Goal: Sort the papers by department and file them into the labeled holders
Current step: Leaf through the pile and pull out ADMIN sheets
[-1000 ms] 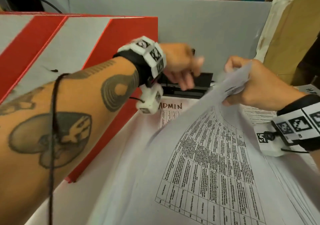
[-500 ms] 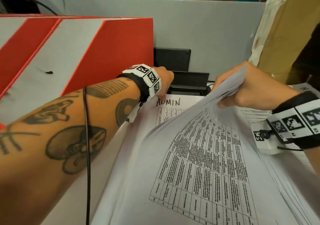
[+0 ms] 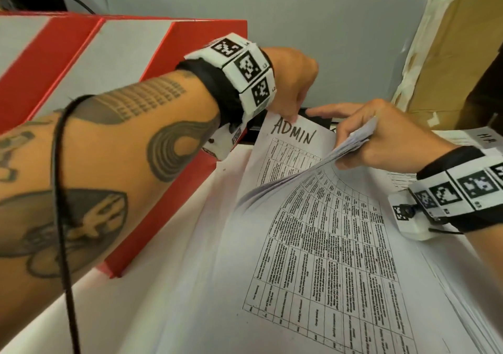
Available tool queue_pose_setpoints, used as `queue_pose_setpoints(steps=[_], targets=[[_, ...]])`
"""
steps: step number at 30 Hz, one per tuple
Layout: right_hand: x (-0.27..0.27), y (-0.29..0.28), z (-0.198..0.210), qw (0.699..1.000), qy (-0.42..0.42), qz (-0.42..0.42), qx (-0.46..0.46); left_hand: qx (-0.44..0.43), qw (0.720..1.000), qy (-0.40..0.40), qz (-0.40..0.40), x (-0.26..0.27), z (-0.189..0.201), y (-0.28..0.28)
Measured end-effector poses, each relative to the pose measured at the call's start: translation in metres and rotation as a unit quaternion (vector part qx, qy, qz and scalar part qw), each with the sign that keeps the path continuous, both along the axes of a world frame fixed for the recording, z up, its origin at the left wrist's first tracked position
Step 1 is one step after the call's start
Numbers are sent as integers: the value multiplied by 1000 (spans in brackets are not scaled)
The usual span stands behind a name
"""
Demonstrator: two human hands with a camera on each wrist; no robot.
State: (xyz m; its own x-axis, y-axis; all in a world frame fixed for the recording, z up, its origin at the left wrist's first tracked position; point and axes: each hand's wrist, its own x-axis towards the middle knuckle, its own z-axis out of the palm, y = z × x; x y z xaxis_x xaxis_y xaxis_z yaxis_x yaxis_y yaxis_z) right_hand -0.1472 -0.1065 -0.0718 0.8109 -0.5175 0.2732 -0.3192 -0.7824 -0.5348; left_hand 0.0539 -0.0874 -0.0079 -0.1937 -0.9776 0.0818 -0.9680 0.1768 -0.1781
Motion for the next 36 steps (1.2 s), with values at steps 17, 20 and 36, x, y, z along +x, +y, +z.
queue_pose_setpoints(steps=[17, 20, 36], targets=[[-2, -6, 0, 1000, -2, -11, -28, 63, 992, 106, 28, 6, -2, 7], [-1, -2, 1, 1000, -8, -11, -27, 64, 991, 109, 30, 5, -3, 8], [-3, -7, 0, 1000, -3, -15, -16, 111, 969, 222, 10, 16, 5, 13]])
